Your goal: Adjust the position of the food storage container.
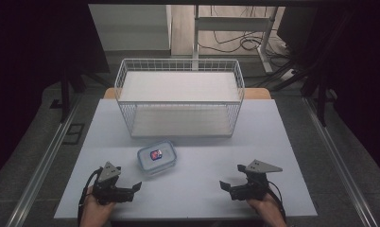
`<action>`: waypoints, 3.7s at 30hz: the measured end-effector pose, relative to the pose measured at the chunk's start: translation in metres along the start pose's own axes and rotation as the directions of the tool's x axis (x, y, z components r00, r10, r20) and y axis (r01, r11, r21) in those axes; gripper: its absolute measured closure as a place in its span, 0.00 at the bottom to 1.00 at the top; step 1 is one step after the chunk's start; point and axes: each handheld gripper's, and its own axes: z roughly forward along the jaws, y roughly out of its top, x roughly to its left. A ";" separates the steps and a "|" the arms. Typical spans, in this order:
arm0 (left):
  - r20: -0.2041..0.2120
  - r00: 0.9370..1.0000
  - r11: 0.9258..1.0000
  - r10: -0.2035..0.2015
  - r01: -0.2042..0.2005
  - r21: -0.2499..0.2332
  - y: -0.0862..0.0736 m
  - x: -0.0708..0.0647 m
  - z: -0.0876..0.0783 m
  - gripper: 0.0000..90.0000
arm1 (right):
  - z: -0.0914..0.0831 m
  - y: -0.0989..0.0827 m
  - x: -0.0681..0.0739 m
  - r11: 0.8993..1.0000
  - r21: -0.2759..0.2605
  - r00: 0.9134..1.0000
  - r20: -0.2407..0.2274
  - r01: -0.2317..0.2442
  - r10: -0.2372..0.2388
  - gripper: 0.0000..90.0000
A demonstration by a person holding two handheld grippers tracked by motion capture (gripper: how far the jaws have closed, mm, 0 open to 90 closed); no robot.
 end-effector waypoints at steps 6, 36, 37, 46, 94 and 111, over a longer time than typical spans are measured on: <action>0.026 1.000 1.000 -0.011 0.011 0.014 -0.002 0.007 0.000 0.00 | 0.001 0.001 -0.007 0.999 0.034 0.995 0.103 0.000 -0.004 0.00; -0.068 0.997 0.999 -0.037 0.037 -0.004 0.026 0.019 0.023 0.82 | 0.019 0.021 -0.005 0.996 0.088 0.996 0.087 0.010 -0.017 0.14; -0.066 0.997 0.999 -0.045 0.045 -0.003 0.026 0.019 0.023 0.87 | 0.023 0.026 -0.004 0.996 0.084 0.997 0.071 0.009 -0.015 0.18; -0.041 0.996 0.996 -0.084 0.084 0.016 0.033 0.019 0.034 0.97 | 0.046 0.050 0.000 0.993 0.106 0.998 0.049 0.042 -0.047 0.44; 0.119 0.993 0.998 0.009 -0.016 0.057 0.071 -0.010 0.091 1.00 | 0.113 0.070 0.006 0.976 0.212 0.999 -0.012 0.041 -0.039 0.99; 0.157 0.987 0.998 0.037 -0.044 0.038 0.060 -0.023 0.057 0.90 | 0.070 0.059 0.015 0.978 0.180 0.994 0.020 0.103 -0.108 0.95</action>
